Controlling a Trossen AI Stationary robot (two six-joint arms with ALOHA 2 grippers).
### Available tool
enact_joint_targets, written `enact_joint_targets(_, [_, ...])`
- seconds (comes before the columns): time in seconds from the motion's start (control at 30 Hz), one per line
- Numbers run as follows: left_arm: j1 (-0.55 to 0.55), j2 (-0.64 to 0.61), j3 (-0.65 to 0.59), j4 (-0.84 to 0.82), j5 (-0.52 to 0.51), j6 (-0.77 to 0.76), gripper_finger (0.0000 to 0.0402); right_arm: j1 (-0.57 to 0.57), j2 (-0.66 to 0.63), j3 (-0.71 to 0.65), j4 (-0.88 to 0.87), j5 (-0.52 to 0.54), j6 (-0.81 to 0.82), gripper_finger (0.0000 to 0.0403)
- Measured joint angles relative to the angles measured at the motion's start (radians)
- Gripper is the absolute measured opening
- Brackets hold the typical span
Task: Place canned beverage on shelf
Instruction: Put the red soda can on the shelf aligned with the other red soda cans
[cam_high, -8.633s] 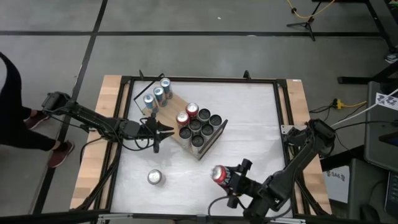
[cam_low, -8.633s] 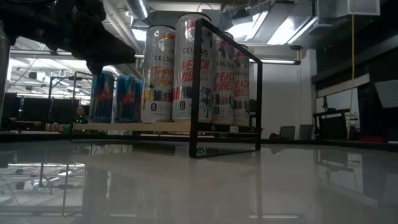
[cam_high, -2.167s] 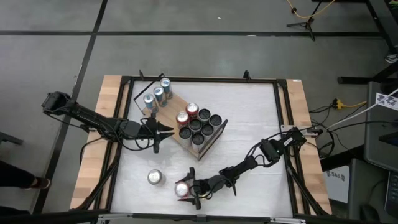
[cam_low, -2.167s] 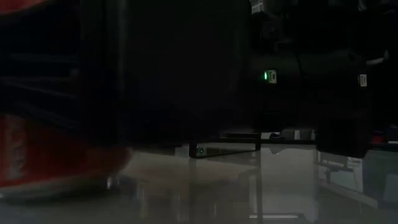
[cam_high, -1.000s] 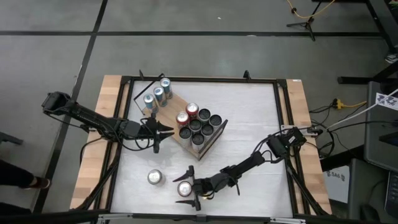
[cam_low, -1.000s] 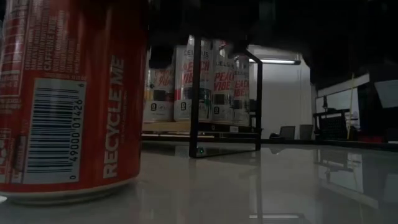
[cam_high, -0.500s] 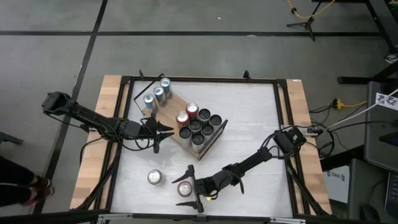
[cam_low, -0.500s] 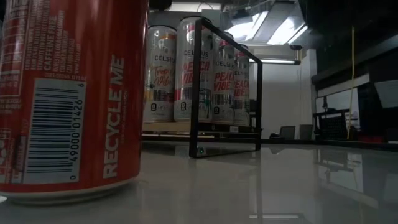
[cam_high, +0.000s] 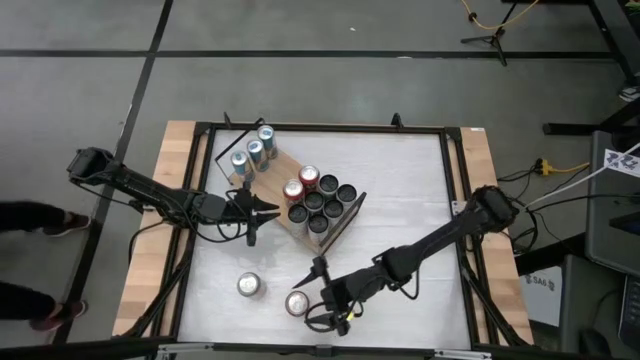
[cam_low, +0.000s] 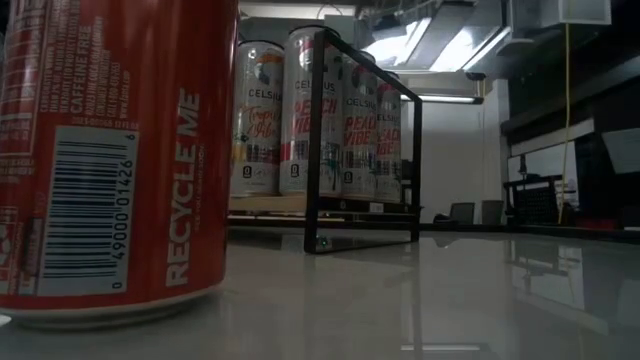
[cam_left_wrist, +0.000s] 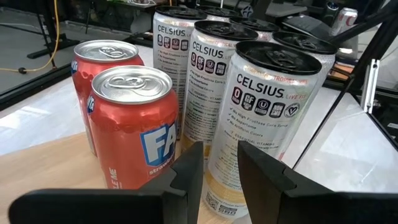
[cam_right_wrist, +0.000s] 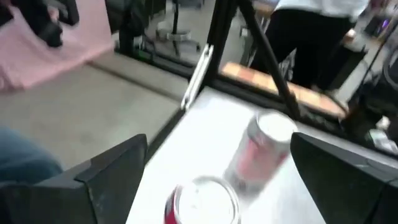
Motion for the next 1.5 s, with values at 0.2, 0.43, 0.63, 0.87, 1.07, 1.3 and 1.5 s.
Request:
enact_joint_targets(0.2, [0.001,0.0,0.0,0.007,-0.005,0.0,0.0093,0.014,-0.072,0.0,-0.132,-0.017,0.03,0.0392])
enact_joint_targets(0.43, [0.001,0.0,0.0,0.006,-0.001,0.0,0.0093,0.005,-0.082,0.152,-0.451,-0.035,0.172,0.0392])
enact_joint_targets(0.63, [0.0,0.0,0.0,0.005,-0.002,0.0,0.0093,0.004,-0.072,0.317,-0.645,-0.032,0.15,0.0392])
enact_joint_targets(0.87, [0.0,0.0,0.0,0.009,-0.002,0.0,0.0093,-0.01,-0.072,0.365,-0.629,-0.043,0.13,0.0392])
enact_joint_targets(1.07, [0.0,0.0,0.0,0.021,-0.002,-0.002,0.0093,-0.016,-0.07,0.365,-0.606,-0.06,0.128,0.0392])
enact_joint_targets(1.3, [0.0,0.0,0.0,0.203,0.07,-0.021,0.0093,-0.021,-0.07,0.365,-0.587,-0.058,0.126,0.0392])
enact_joint_targets(1.5, [-0.025,0.0,0.041,0.319,0.214,-0.01,0.0093,-0.04,-0.03,0.365,-0.595,-0.057,0.125,0.0392])
